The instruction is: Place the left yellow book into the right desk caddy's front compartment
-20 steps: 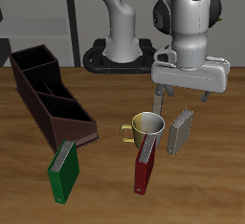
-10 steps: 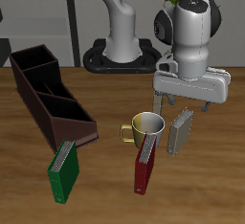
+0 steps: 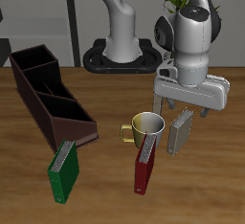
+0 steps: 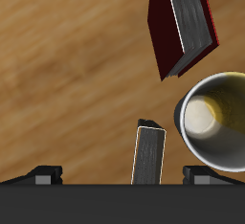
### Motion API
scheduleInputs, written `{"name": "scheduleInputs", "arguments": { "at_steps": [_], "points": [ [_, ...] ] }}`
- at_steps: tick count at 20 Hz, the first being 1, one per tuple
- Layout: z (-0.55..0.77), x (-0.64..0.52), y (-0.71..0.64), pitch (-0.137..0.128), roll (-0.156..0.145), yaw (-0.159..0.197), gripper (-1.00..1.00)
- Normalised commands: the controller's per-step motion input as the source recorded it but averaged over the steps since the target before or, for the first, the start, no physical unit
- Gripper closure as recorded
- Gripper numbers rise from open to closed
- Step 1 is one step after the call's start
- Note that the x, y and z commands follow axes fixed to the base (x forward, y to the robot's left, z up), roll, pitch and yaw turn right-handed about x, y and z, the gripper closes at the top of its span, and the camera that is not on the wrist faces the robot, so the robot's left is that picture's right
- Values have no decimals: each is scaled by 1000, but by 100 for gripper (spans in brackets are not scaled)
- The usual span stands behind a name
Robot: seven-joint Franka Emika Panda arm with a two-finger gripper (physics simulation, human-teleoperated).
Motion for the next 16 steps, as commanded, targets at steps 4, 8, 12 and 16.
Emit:
{"name": "scheduleInputs", "arguments": {
  "at_steps": [4,8,12,16],
  "points": [
    [-110,1,-52,23,-12,-19,-100],
    [-168,17,-46,23,-9,-15,-100],
    [-137,29,-55,17,-19,-12,-100],
    [-168,7,-54,24,-6,-28,-100]
  ]
}}
